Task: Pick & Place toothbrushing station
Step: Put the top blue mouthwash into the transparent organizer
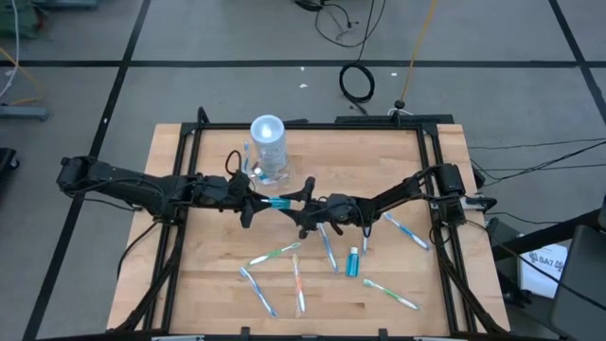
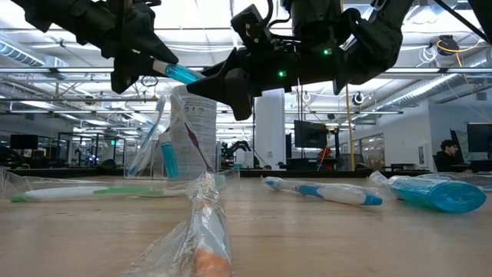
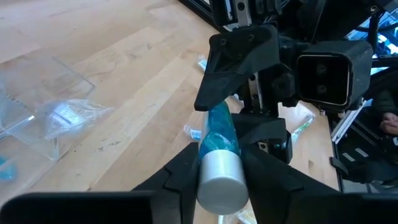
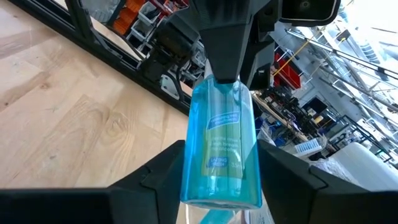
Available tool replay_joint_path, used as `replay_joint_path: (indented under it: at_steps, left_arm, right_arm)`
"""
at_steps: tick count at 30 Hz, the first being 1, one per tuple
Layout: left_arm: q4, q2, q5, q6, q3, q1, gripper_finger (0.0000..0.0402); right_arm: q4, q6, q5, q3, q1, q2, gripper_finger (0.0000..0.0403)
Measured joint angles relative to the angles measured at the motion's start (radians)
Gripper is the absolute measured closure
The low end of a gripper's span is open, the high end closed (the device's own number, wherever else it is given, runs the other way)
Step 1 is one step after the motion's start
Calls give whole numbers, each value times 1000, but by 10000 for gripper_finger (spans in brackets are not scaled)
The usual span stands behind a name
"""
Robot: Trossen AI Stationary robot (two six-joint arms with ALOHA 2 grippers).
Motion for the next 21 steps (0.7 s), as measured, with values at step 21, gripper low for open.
replay_joint_path:
  at_steps: [21]
  left_arm:
    - [-343, -11, -8, -72, 116, 1, 308]
  right_arm:
    - [-205, 40, 255, 0, 52, 1, 167]
